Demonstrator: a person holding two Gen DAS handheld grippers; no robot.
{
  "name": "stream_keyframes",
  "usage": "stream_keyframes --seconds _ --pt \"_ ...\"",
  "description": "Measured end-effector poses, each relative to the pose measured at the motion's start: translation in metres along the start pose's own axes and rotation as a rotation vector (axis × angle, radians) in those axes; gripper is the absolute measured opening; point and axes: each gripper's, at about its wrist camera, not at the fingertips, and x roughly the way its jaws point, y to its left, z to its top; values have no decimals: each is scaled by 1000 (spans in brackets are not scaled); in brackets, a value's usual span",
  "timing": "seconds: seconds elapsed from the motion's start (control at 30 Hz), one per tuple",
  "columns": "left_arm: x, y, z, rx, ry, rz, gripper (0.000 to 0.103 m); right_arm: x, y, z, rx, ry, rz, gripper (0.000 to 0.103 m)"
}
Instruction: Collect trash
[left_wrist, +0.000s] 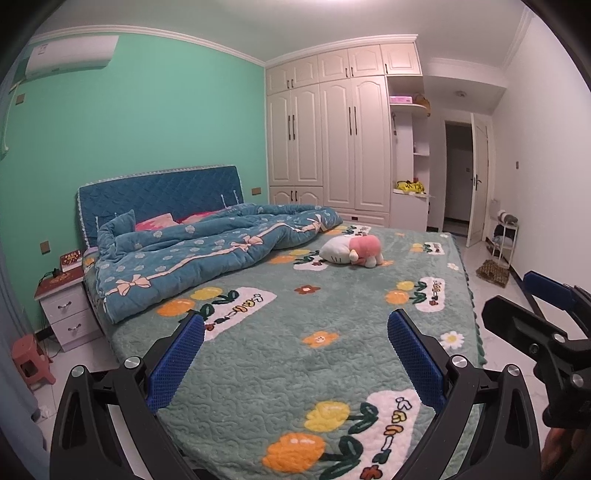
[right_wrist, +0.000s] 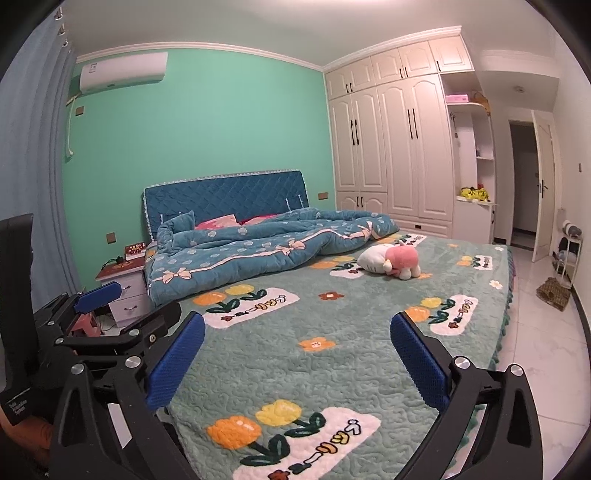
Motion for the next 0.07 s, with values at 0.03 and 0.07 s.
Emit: stream_keyframes --seconds 0.03,0.07 --pt "0 -1 -1 0 2 -5 98 1 0 0 2 3 -1 99" --pt "0 -1 -1 0 2 -9 98 2 -1 0 3 7 -2 99"
